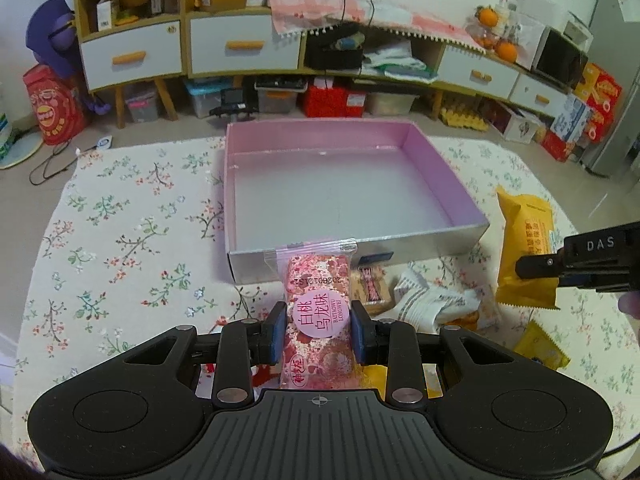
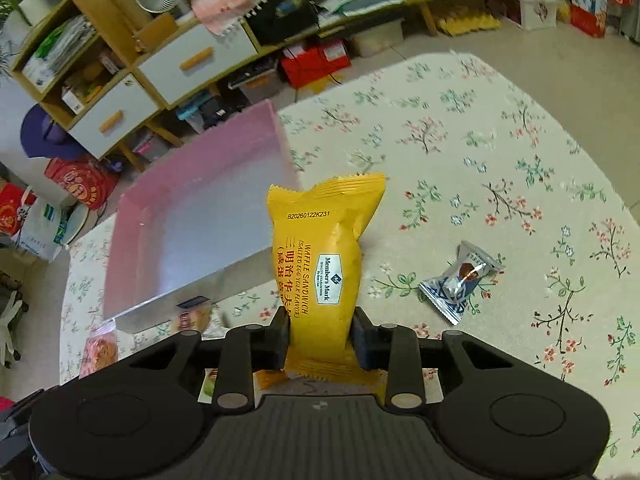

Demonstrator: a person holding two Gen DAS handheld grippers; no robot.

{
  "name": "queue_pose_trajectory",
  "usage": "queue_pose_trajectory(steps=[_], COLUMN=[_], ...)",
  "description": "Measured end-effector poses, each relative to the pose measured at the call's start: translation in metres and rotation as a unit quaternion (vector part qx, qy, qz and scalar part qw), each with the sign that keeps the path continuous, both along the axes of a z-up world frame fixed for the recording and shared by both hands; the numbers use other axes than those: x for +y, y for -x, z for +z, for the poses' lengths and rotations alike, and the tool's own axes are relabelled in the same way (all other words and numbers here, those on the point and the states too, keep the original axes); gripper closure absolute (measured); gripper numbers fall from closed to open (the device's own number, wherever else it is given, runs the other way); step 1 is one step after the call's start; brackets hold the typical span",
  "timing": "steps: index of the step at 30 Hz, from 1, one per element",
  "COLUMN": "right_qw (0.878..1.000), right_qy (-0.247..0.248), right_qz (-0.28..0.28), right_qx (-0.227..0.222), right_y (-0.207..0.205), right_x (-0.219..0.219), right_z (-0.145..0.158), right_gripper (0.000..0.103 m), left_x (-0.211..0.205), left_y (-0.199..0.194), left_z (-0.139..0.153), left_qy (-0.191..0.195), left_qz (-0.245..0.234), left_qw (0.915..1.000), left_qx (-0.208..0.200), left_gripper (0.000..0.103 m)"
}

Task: Organize snacks
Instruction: 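Lower both held bags into the pink box and open both tools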

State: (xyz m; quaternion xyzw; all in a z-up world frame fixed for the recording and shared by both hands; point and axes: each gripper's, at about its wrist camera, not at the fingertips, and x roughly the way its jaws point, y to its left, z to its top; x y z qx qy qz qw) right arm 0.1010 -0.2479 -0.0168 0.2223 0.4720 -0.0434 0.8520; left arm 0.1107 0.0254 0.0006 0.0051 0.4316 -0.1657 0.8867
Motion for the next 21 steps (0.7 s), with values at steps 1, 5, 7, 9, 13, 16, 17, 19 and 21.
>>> queue_pose_trajectory(steps=[1, 5, 7, 9, 13, 16, 17, 19, 21], right_qw=[1.0, 0.999, 0.999, 0.997, 0.993, 0.989, 0.988, 0.985, 0.983], right_qy=[0.001, 0.009, 0.013, 0.01, 0.0, 0.008, 0.011, 0.013, 0.011], right_qz=[0.001, 0.017, 0.028, 0.043, 0.094, 0.126, 0.134, 0.15, 0.162], right_qx=[-0.005, -0.029, -0.045, -0.056, -0.075, -0.08, -0.079, -0.079, -0.08], right_y=[0.001, -0.002, -0.008, -0.015, -0.039, -0.06, -0.068, -0.083, -0.093], right_x=[0.0, 0.005, 0.008, 0.01, 0.016, 0.019, 0.019, 0.019, 0.017], right_z=[0.003, 0.013, 0.02, 0.023, 0.027, 0.025, 0.023, 0.019, 0.015], right_gripper=[0.103, 0.103, 0.103, 0.102, 0.102, 0.102, 0.102, 0.102, 0.102], left_x=[0.0, -0.002, -0.005, -0.009, -0.019, -0.027, -0.029, -0.034, -0.037], left_y=[0.001, -0.004, -0.009, -0.018, -0.039, -0.06, -0.066, -0.08, -0.093], left_z=[0.001, 0.006, 0.009, 0.016, 0.021, 0.013, 0.009, 0.001, -0.009], left_qy=[0.002, 0.01, 0.017, 0.027, 0.021, 0.021, 0.021, 0.022, 0.027], left_qz=[0.002, 0.013, 0.018, 0.016, 0.011, 0.008, 0.007, 0.006, 0.007], left_qw=[1.0, 0.9998, 0.9996, 0.9993, 0.9988, 0.9991, 0.9992, 0.9993, 0.9993], left_qx=[-0.003, -0.011, -0.016, -0.022, -0.042, -0.036, -0.033, -0.03, -0.026], left_gripper=[0.074, 0.074, 0.074, 0.074, 0.074, 0.074, 0.074, 0.074, 0.074])
